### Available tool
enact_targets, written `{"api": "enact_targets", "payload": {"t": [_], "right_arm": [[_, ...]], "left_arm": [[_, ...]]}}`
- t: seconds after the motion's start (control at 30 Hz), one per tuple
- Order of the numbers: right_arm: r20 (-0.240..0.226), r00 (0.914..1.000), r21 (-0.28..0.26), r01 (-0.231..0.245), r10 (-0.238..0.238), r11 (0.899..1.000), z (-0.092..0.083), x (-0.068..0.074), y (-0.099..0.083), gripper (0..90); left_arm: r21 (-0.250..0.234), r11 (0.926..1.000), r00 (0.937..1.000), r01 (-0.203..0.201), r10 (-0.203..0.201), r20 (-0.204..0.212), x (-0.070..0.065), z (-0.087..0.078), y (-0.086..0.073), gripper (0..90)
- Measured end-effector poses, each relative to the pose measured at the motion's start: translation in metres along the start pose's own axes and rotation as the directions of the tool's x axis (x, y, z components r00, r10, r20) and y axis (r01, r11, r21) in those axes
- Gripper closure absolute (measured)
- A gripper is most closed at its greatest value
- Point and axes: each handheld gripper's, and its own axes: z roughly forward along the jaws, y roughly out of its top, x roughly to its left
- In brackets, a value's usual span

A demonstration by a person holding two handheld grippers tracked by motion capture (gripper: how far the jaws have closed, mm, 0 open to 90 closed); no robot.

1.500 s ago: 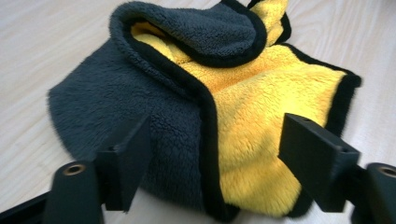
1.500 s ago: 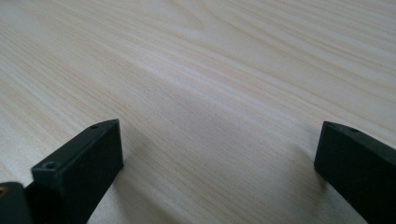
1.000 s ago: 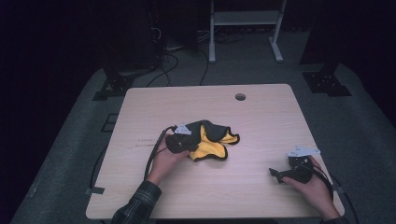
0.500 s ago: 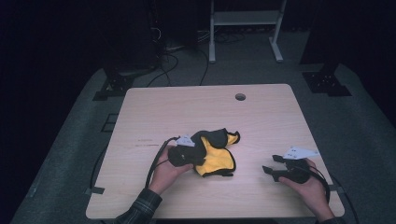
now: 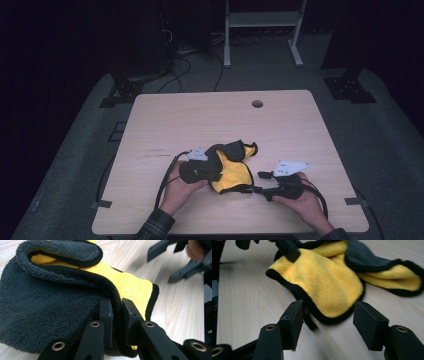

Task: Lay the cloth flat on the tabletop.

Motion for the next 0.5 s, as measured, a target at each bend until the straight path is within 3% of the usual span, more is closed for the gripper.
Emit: {"api": "enact_targets", "payload": {"t": [0.23,0.37,0.43,0.47,0.5], "right_arm": [[-0.043,0.9977,0.037,0.054,-0.052,0.998,0.028,0.013,0.009,43.2],[-0.041,0.9973,0.063,0.064,-0.061,0.996,0.036,0.014,0.012,57.0],[-0.049,0.9988,0.048,0.011,-0.009,0.999,0.03,0.011,0.016,73.2],[-0.049,0.9988,0.048,0.011,-0.009,0.999,0.03,0.011,0.016,73.2],[-0.047,0.9989,0.034,-0.003,0.005,0.999,0.025,0.009,0.017,79.4]], "left_arm": [[-0.008,1.0,0.9999,0.001,-0.001,0.011,0.001,0.0,0.0,79.0],[-0.016,0.9999,0.9999,0.002,-0.002,0.014,0.003,-0.001,0.0,78.8],[-0.024,0.9997,0.9998,0.007,-0.006,0.02,0.004,-0.003,0.0,78.0],[-0.027,0.9996,0.9997,0.007,-0.006,0.023,0.004,-0.003,0.0,78.0],[-0.036,0.9993,0.9996,0.01,-0.009,0.028,0.005,-0.004,0.001,77.6]]}}
